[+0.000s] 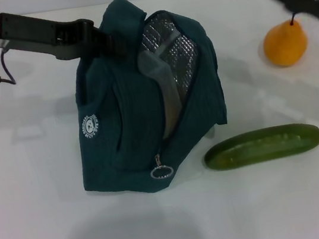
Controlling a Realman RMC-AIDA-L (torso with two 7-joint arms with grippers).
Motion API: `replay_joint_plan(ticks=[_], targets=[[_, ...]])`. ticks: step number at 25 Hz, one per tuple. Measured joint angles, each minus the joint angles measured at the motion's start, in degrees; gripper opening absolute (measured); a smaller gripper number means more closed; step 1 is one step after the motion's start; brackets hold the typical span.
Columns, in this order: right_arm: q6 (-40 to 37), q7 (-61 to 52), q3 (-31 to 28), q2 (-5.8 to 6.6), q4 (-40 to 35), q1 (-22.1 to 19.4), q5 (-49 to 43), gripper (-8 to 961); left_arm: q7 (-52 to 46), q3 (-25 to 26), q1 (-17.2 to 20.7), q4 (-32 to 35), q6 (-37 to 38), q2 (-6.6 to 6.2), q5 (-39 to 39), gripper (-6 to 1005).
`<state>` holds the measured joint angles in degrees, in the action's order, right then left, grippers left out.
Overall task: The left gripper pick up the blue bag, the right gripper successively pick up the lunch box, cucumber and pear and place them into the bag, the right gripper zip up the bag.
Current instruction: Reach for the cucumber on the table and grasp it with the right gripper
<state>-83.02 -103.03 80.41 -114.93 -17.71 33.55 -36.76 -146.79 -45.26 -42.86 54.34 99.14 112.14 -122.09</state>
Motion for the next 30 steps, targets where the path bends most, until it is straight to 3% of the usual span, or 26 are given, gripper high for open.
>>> replay_joint_plan(ticks=[4, 6, 9, 12, 14, 18, 20, 23, 26, 30], targets=[[-4.9, 5.4, -7.7, 0.93, -0.9, -4.0, 1.0, 369, -0.1, 0.0, 0.0, 0.1, 0.0, -0.39, 0.2, 40], [-6.2, 6.8, -11.0, 2.15, -1.1, -5.7, 0.7, 399, -0.2, 0.0, 0.0, 0.1, 0.1, -0.49, 0.2, 40], [-6.3, 8.9, -12.4, 5.12, -1.7, -8.0, 0.4, 485, -0.2, 0.0, 0.1, 0.2, 0.1, -0.53, 0.2, 40], [-5.0, 14.2, -12.5, 8.89, -2.3, -9.9, -1.5, 570, -0.2, 0.0, 0.2, 0.7, 0.1, -0.53, 0.3, 40], [-2.3, 17.0, -12.6, 10.50, -2.5, -10.5, -3.9, 642, -0.2, 0.0, 0.2, 0.9, 0.1, -0.53, 0.4, 40], [4.3, 24.3, -12.6, 11.02, -4.8, -11.6, -11.2, 819, -0.1, 0.0, 0.2, 0.9, 0.1, -0.52, 0.4, 40], [6.1, 24.7, -12.6, 10.93, -8.1, -11.7, -16.1, 839, -0.1, 0.0, 0.2, 0.9, 0.0, -0.52, 0.4, 40], [9.3, 17.1, -12.7, 11.54, -17.1, -11.4, -26.2, 868, -0.1, 0.0, 0.1, 0.9, 0.0, -0.52, 0.5, 40], [8.4, 6.8, -12.9, 13.19, -25.9, -9.5, -36.1, 862, -0.1, 0.0, 0.0, 0.9, 0.0, -0.52, 0.5, 40], [-5.4, -6.6, -15.6, 16.26, -30.7, -0.3, -52.4, 856, 0.0, 0.0, -0.2, 0.9, 0.0, -0.52, 0.2, 40]])
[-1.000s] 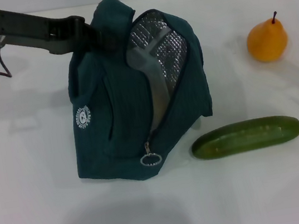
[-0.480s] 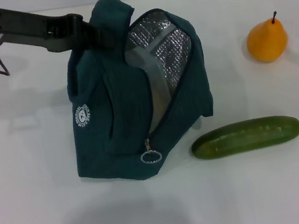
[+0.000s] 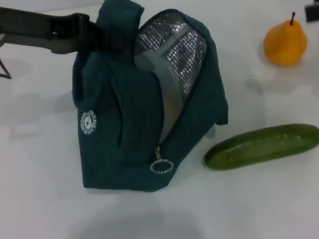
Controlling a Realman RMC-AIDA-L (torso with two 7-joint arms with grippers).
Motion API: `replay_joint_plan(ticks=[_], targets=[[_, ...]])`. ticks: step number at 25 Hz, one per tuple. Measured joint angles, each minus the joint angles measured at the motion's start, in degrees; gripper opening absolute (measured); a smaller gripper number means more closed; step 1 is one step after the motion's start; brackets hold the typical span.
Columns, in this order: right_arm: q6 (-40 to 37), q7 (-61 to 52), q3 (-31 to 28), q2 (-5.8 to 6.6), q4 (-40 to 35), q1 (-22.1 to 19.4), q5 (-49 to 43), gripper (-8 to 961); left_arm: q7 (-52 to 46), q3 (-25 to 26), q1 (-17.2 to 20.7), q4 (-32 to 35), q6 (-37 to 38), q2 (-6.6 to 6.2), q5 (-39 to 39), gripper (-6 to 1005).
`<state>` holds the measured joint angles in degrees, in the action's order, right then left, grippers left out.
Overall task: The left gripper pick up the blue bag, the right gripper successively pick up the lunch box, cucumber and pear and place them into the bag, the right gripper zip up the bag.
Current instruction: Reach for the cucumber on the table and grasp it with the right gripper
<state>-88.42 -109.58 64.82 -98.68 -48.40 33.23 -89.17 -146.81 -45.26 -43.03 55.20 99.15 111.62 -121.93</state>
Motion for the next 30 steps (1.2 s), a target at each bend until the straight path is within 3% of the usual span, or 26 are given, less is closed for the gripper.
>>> replay_joint_plan(ticks=[4, 6, 8, 9, 10, 11, 12, 14, 15, 18, 20, 22, 30], targets=[[-12.5, -2.4, -2.1, 0.58, -1.0, 8.3, -13.1, 854, 0.0, 0.0, 0.0, 0.0, 0.0, 0.00, -0.1, 40], [-15.7, -1.5, -2.0, -0.17, -2.3, 10.9, -19.1, 852, 0.0, 0.0, -0.1, 0.0, 0.0, 0.00, -0.1, 40], [-17.9, 0.5, -1.8, -1.85, -3.5, 13.0, -25.4, 851, 0.0, 0.0, -0.3, 0.0, 0.0, 0.00, -0.1, 40], [-17.9, 0.5, -1.8, -1.85, -3.5, 13.0, -25.4, 850, 0.0, 0.0, -0.4, 0.0, 0.0, 0.01, -0.1, 40], [-18.5, 1.4, -1.8, -2.62, -4.0, 13.7, -27.9, 850, 0.0, 0.0, -0.4, 0.0, 0.0, 0.01, -0.1, 40], [-18.9, 3.6, -1.7, -5.48, -5.1, 15.1, -34.5, 849, 0.0, 0.0, -0.4, 0.0, 0.0, 0.02, -0.1, 40], [-18.9, 4.0, -1.7, -6.18, -5.3, 15.2, -35.9, 848, 0.0, 0.0, -0.4, 0.0, 0.0, 0.04, -0.1, 40], [-18.3, 5.3, -1.7, -9.53, -6.5, 15.7, -41.6, 847, -0.1, 0.0, -0.4, 0.0, 0.0, 0.12, 0.0, 40], [-18.0, 5.4, -1.7, -9.97, -6.6, 15.7, -42.5, 846, -0.2, 0.0, -0.4, 0.1, 0.0, 0.18, 0.1, 40], [-16.2, 7.0, -1.6, -13.57, -6.9, 15.8, -47.3, 844, -0.3, -0.2, -0.5, 0.1, 0.1, 0.32, 0.2, 40], [-15.3, 8.2, -1.2, -14.89, -7.0, 15.7, -48.4, 843, -0.3, -0.2, -0.5, 0.1, 0.1, 0.35, 0.2, 40], [-13.3, 9.1, 1.0, -15.95, -7.1, 15.5, -49.0, 841, -0.4, -0.2, -0.5, 0.1, 0.1, 0.35, 0.3, 40], [-7.3, 9.8, 5.5, -16.45, -7.5, 14.5, -49.1, 836, -0.4, -0.3, -0.6, 0.1, 0.2, 0.37, 0.3, 40]])
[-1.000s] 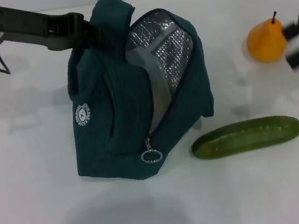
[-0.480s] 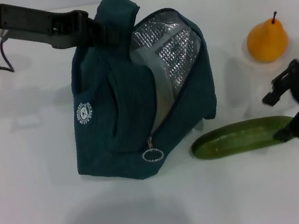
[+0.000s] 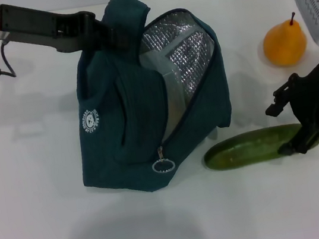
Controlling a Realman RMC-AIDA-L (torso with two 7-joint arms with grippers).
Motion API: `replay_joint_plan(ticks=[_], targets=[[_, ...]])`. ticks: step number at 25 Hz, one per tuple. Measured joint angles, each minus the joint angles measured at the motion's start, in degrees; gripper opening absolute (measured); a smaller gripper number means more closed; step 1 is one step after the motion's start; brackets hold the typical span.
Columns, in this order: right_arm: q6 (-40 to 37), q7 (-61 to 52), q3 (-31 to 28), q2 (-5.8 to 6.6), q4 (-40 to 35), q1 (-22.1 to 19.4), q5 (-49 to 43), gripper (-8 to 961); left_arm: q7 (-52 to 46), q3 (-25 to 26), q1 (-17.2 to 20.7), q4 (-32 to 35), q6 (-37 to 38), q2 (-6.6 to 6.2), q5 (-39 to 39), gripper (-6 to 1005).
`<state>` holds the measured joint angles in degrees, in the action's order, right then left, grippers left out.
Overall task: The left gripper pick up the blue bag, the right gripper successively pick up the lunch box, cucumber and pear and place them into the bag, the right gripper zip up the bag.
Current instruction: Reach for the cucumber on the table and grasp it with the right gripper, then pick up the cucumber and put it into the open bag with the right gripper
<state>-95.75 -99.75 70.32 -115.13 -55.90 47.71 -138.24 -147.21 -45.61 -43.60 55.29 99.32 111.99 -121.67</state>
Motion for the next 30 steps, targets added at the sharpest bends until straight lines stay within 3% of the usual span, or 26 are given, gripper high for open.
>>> replay_joint_plan(ticks=[13, 23, 29, 30], targets=[[8.7, 0.1, 7.1, -0.74, 2.6, -1.9, 1.3, 826, 0.3, 0.0, -0.1, 0.0, -0.1, 0.00, 0.0, 41], [10.0, -0.1, 7.9, -0.72, 3.1, -1.9, 1.9, 819, 0.4, 0.0, -0.2, 0.0, -0.1, -0.01, -0.1, 41], [9.9, -0.3, 9.9, -0.68, 3.2, -1.9, 2.0, 577, 0.4, 0.0, -0.2, 0.0, -0.1, -0.05, -0.1, 41], [9.5, -0.3, 9.9, -0.64, 3.1, -1.9, 2.0, 572, 0.4, 0.0, -0.2, 0.0, -0.1, -0.05, -0.1, 41]])
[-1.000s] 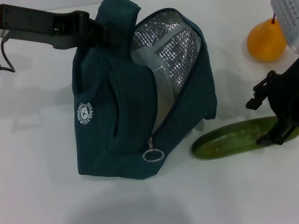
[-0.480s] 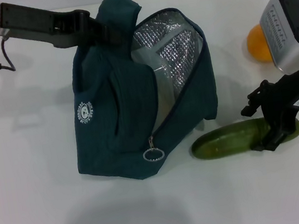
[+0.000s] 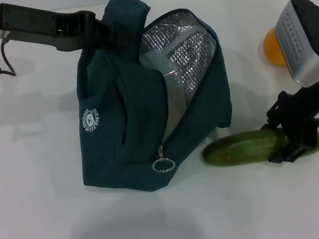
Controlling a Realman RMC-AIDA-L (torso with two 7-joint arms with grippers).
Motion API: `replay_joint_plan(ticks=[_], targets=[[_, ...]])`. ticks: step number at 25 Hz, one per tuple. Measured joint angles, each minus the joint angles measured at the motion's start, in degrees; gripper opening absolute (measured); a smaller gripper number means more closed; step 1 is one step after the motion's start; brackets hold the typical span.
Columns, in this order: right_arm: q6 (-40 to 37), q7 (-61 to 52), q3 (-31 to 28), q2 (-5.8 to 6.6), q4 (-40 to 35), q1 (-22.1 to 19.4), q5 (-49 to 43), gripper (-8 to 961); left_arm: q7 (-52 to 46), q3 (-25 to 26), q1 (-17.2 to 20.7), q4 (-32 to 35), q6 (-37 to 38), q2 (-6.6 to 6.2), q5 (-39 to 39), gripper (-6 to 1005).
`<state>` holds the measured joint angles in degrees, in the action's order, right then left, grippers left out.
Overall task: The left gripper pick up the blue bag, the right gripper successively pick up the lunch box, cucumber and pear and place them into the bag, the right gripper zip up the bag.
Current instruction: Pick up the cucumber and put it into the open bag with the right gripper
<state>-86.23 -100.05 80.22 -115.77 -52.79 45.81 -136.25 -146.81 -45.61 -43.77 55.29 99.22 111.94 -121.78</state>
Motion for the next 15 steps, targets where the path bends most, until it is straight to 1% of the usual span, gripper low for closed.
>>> replay_joint_plan(ticks=[2, 5, 6, 9, 12, 15], targets=[[-1.7, 0.0, -0.5, 0.14, -0.5, 0.0, 0.2, 563, 0.0, 0.0, 0.0, 0.0, 0.0, 0.00, 0.0, 41], [-7.6, 0.5, -3.3, 0.38, -2.5, 0.0, 1.9, 554, 0.0, 0.1, 0.1, 0.0, 0.0, 0.00, 0.0, 41], [-9.7, 0.7, -4.6, 0.43, -3.1, 0.0, 2.5, 556, 0.0, 0.2, 0.2, 0.0, 0.0, 0.01, 0.0, 41], [-17.9, 1.6, -10.9, 0.50, -5.0, 0.1, 4.9, 560, 0.0, 0.2, 0.2, 0.0, 0.0, 0.02, 0.0, 41], [-25.6, 2.4, -17.3, 1.15, -5.3, 0.5, 8.9, 564, -0.1, 0.2, 0.2, 0.0, 0.0, 0.09, 0.0, 41], [-30.8, 2.8, -22.1, 2.39, -4.1, 0.9, 13.6, 568, -0.2, 0.1, 0.1, 0.0, 0.0, 0.12, 0.0, 41]])
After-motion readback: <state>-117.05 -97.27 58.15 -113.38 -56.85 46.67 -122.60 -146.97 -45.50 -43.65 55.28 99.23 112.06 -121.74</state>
